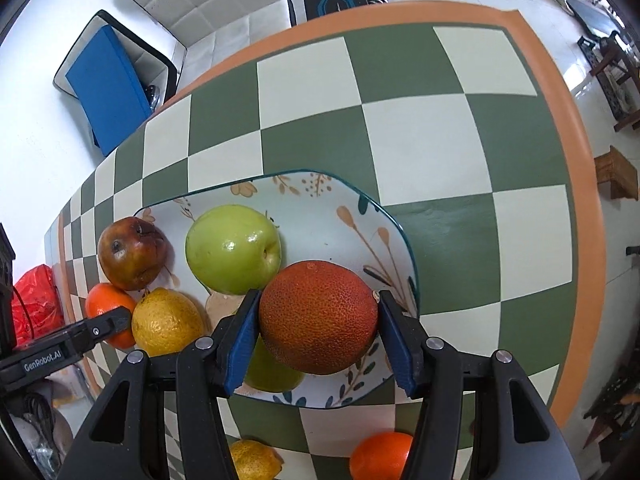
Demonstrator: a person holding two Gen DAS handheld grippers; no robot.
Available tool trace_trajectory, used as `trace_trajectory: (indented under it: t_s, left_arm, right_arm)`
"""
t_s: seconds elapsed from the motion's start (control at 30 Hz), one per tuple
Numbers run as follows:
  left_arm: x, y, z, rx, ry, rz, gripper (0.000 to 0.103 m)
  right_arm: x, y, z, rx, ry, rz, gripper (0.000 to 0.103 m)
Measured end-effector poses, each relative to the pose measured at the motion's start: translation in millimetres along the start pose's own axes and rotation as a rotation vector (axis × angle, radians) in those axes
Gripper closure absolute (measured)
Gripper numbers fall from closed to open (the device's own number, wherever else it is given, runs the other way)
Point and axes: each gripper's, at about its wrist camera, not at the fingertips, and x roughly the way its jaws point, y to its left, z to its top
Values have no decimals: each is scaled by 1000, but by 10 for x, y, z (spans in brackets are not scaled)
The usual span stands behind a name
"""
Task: Organize fruits
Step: 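Place the orange on the plate with the left tool while the right tool places the grapefruit there, then open both tools and raise them away from the plate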
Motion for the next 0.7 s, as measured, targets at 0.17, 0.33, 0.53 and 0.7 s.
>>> trace_trajectory:
  t_s: [0.17, 0.33, 0.53, 0.7]
  left_arm:
    - [-29, 33, 3, -11, -3, 5, 13]
    - [-163, -8, -37, 9, -44, 29, 7]
    - [-377, -107, -234, 61, -127, 87, 4]
    - [-569, -214, -546, 91, -225, 151, 4]
  right_arm:
    - [-27, -1, 4, 16, 1, 6, 23]
    - [-175, 11, -60, -6, -27, -43, 11]
    - [-446, 85, -259, -65, -95, -119, 8]
    - [-667, 137, -540, -94, -151, -143, 8]
